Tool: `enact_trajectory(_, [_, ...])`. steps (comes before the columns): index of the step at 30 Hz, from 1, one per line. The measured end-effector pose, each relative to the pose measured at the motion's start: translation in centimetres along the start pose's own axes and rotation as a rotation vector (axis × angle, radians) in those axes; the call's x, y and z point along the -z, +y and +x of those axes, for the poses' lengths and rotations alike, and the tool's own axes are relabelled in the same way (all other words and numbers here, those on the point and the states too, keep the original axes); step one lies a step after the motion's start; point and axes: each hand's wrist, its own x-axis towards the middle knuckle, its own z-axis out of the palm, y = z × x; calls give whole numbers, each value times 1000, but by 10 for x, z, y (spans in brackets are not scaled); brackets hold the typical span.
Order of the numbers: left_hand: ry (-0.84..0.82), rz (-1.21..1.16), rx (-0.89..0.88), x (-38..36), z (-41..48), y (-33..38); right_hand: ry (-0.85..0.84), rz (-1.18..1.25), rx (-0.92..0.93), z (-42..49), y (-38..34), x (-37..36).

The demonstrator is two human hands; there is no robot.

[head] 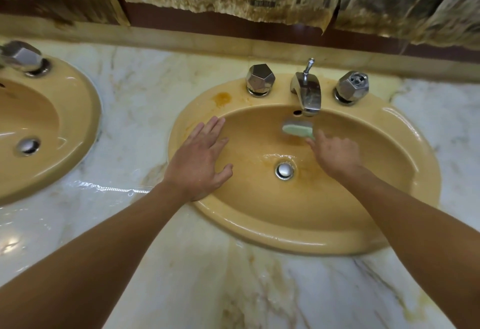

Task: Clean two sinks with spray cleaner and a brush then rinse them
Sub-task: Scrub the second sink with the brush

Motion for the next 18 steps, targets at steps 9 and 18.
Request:
enact_trajectory(9, [-15,-1,5,-1,1,0,36,-21,-31,-1,4,-5])
enact_trajectory(18, [-13,-4,-7,0,1,-1,-224,308,68,-3,4,-25])
